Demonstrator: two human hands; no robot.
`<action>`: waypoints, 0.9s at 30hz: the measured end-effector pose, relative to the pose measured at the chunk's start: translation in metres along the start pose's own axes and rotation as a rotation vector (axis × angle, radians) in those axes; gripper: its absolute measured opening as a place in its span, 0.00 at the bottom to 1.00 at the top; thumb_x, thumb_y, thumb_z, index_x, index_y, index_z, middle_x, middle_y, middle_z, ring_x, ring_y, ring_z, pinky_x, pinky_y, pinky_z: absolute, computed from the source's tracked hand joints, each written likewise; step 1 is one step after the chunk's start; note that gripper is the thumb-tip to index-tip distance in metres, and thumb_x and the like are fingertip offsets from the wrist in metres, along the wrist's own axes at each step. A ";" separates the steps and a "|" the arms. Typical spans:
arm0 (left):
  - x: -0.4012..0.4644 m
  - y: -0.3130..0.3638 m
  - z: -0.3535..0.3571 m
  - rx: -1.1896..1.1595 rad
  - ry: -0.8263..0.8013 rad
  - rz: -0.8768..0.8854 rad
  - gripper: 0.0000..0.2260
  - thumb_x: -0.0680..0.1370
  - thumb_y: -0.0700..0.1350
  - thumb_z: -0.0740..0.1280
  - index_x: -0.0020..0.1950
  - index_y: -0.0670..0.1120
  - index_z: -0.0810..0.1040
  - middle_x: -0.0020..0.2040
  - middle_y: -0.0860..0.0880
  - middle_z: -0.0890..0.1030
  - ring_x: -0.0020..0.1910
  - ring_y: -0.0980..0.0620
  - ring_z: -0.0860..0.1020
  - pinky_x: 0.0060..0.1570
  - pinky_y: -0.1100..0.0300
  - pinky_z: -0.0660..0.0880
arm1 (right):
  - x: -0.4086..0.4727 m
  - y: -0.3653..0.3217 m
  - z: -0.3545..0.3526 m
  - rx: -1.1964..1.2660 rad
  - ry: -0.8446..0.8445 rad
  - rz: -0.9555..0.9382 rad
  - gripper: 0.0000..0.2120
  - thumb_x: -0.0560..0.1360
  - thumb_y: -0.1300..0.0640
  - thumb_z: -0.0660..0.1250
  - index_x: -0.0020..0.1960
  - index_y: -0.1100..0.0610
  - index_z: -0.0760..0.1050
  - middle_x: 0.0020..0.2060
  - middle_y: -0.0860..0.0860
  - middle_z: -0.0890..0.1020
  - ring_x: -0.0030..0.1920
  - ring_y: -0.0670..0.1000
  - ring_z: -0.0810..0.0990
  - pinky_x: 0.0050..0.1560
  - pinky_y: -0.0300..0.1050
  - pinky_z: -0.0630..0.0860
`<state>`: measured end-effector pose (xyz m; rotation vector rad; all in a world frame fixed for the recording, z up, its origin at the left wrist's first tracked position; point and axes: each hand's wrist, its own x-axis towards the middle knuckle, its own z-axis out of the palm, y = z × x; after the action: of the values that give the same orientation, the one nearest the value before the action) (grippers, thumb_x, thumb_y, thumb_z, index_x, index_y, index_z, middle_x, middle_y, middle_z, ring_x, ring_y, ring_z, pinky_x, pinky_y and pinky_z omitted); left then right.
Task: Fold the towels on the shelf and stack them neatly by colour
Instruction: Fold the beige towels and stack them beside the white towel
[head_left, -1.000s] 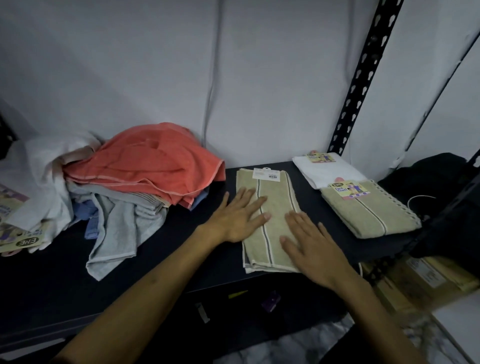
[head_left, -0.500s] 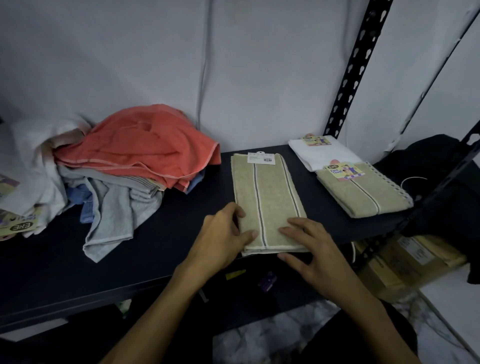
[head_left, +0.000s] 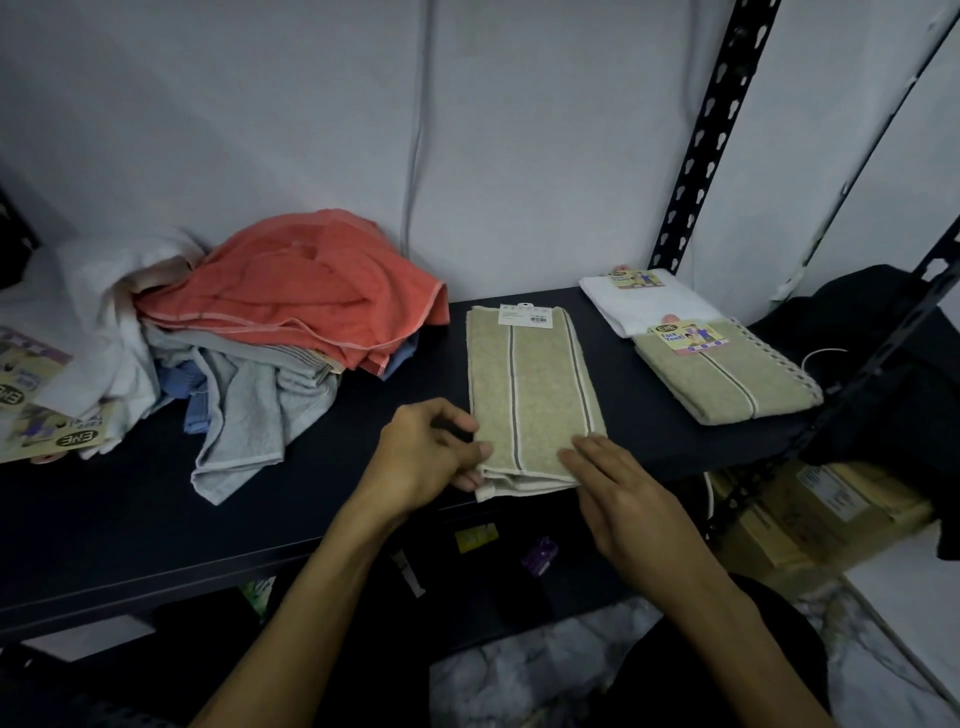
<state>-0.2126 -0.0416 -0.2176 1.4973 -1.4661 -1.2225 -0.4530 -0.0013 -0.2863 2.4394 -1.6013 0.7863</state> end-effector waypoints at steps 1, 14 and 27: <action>0.000 0.000 -0.002 -0.054 -0.015 -0.026 0.14 0.74 0.39 0.77 0.55 0.38 0.78 0.34 0.40 0.84 0.31 0.46 0.83 0.37 0.57 0.81 | 0.000 0.001 0.000 0.023 -0.002 0.009 0.21 0.74 0.67 0.72 0.66 0.60 0.78 0.65 0.56 0.79 0.67 0.57 0.77 0.61 0.51 0.79; 0.040 0.023 0.063 0.873 0.009 0.269 0.22 0.84 0.53 0.56 0.76 0.46 0.65 0.74 0.43 0.66 0.74 0.39 0.63 0.72 0.45 0.64 | 0.082 0.012 -0.020 0.252 0.001 0.213 0.10 0.83 0.55 0.61 0.52 0.56 0.81 0.50 0.52 0.83 0.53 0.56 0.78 0.56 0.54 0.74; 0.051 0.029 -0.039 1.036 -0.452 0.187 0.25 0.81 0.41 0.63 0.78 0.56 0.64 0.84 0.49 0.45 0.82 0.46 0.39 0.78 0.39 0.42 | 0.096 0.008 -0.037 0.507 -0.402 0.119 0.14 0.78 0.63 0.62 0.51 0.49 0.83 0.45 0.45 0.86 0.47 0.43 0.81 0.50 0.42 0.74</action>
<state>-0.1894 -0.1002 -0.1858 1.6645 -2.7367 -0.6963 -0.4438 -0.0702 -0.2093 3.0397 -1.8852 0.8447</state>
